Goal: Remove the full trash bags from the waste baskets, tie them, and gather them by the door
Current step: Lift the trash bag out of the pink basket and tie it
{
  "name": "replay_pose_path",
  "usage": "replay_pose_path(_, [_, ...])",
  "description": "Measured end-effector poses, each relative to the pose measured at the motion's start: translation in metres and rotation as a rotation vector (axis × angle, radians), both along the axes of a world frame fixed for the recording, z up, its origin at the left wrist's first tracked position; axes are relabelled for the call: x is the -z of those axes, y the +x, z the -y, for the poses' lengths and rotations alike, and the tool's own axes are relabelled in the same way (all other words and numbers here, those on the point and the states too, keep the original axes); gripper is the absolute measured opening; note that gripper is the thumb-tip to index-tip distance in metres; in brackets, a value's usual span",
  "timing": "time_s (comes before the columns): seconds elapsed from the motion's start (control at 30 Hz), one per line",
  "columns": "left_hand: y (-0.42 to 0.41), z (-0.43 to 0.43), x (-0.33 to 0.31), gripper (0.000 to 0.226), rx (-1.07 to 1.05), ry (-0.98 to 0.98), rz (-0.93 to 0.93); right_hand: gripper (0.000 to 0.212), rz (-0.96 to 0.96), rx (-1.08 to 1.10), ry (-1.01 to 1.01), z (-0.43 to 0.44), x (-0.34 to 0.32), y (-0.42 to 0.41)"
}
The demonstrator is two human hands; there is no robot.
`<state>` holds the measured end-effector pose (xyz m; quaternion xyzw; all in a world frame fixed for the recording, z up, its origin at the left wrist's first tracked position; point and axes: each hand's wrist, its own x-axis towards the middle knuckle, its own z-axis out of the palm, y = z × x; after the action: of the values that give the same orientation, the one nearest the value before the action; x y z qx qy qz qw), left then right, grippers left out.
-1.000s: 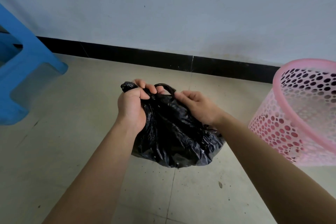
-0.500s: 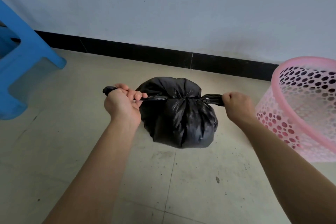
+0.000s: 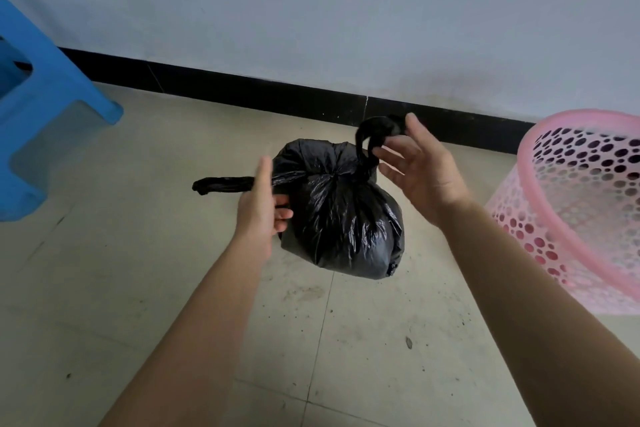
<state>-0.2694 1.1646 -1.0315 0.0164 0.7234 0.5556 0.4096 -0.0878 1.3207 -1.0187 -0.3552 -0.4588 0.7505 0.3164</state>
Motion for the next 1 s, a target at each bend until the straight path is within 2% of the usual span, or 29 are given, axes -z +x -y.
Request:
replay_pose_path(0.07, [0.011, -0.004, 0.003, 0.04, 0.124, 0.074, -0.191, 0.062, 0.046, 0.019, 0.036, 0.002, 0.01, -0.003])
replay_pose_path(0.17, [0.018, -0.012, 0.006, 0.022, 0.202, 0.051, -0.508, 0.065, 0.36, 0.047, 0.15, 0.011, 0.033, -0.009])
replay_pose_path(0.23, [0.019, -0.017, 0.009, 0.018, 0.24, 0.018, -0.613, 0.075, 0.523, -0.024, 0.118, 0.012, 0.049, -0.01])
replay_pose_path(0.3, [0.018, -0.021, 0.015, 0.02, 0.262, 0.027, -0.685, 0.067, 0.561, -0.046, 0.123, 0.015, 0.058, -0.011])
replay_pose_path(0.33, [0.017, -0.022, 0.018, 0.023, 0.256, 0.038, -0.766, 0.062, 0.597, -0.013, 0.199, 0.014, 0.061, -0.013])
replay_pose_path(0.43, [0.019, -0.024, 0.02, 0.027, 0.175, 0.179, -1.009, 0.042, 0.738, 0.19, 0.64, 0.019, 0.061, -0.019])
replay_pose_path(0.5, [0.024, -0.023, 0.016, 0.028, 0.123, 0.315, -1.097, 0.028, 0.644, 0.334, 0.861, 0.027, 0.055, -0.025])
replay_pose_path(0.53, [0.027, -0.024, 0.015, 0.03, 0.106, 0.368, -1.136, 0.026, 0.566, 0.391, 0.892, 0.034, 0.049, -0.028])
replay_pose_path(0.63, [0.028, -0.028, 0.012, 0.032, 0.084, 0.452, -1.239, 0.023, 0.443, 0.425, 0.766, 0.048, 0.037, -0.037])
replay_pose_path(0.73, [0.021, -0.033, 0.013, 0.03, 0.086, 0.404, -1.204, 0.021, 0.445, 0.376, 0.642, 0.049, 0.042, -0.039])
replay_pose_path(0.87, [0.013, -0.038, 0.045, 0.038, 0.193, 0.138, -1.292, 0.026, 0.586, 0.234, 0.632, 0.051, 0.073, -0.043])
replay_pose_path(0.93, [0.011, -0.032, 0.069, 0.038, 0.298, 0.071, -1.36, 0.02, 0.729, 0.181, 0.701, 0.053, 0.091, -0.046])
replay_pose_path(1.0, [0.006, -0.026, 0.09, 0.036, 0.306, 0.001, -1.397, 0.019, 0.858, 0.132, 0.84, 0.055, 0.104, -0.05])
